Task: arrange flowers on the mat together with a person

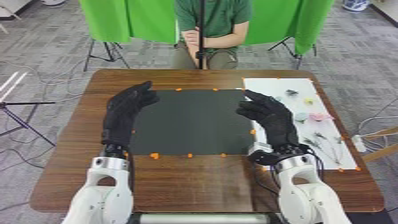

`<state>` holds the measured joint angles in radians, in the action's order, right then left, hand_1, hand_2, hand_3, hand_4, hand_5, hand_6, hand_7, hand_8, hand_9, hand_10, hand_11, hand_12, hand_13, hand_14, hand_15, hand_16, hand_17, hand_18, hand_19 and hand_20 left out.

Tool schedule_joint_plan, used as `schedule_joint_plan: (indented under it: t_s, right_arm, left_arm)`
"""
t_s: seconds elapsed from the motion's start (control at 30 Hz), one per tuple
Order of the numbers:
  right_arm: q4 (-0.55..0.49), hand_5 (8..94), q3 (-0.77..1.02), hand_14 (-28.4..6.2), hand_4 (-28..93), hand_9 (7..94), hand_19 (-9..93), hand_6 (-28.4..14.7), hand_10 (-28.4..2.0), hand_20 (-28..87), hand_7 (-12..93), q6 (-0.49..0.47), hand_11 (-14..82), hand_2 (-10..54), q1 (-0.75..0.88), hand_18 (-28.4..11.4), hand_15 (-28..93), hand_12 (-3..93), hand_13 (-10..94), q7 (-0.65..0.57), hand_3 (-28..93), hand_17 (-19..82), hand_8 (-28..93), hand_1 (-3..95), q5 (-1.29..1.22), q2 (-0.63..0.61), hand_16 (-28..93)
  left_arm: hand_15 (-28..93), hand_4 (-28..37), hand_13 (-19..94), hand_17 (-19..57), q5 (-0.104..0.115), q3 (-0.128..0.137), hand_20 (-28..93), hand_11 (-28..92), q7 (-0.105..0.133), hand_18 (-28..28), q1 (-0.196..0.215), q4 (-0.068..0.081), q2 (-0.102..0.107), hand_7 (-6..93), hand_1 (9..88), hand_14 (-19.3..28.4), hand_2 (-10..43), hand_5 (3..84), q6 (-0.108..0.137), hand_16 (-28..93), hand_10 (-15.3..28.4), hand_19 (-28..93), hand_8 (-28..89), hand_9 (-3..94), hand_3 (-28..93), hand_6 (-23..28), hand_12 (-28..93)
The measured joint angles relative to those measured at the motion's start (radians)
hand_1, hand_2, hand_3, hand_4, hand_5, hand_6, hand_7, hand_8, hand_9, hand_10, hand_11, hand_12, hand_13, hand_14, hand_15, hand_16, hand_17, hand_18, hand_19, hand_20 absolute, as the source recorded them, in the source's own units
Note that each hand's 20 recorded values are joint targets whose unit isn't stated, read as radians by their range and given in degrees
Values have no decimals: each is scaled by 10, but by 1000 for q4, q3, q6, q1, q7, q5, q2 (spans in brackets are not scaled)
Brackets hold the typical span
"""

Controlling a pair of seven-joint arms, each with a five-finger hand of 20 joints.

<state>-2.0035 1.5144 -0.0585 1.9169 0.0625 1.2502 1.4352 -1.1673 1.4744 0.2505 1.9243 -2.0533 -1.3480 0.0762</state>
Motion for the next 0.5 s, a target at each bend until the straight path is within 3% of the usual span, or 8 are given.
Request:
schedule_joint_plan:
  t_s: [0.2, 0.5]
  right_arm:
    - [0, 542, 1, -151, -158, 602, 280, -6, -156, 395, 146, 0, 109, 53, 0, -156, 238, 193, 515, -2, 761, 197, -84, 126, 2, 0, 303]
    - [0, 542, 2, -150, -158, 602, 276, -7, -156, 392, 145, 0, 109, 53, 1, -156, 238, 192, 515, -2, 761, 198, -83, 125, 3, 0, 303]
  left_arm:
    - [314, -172, 429, 105, -1, 2, 228, 236, -4, 161, -3, -11, 0, 179, 326, 202, 5, 528, -1, -9, 148, 240, -63, 530, 628, 47, 144]
    - [313, -172, 428, 104, -1, 5, 227, 235, -6, 161, 1, -12, 0, 177, 325, 201, 4, 528, 0, -9, 147, 238, -63, 529, 629, 47, 145]
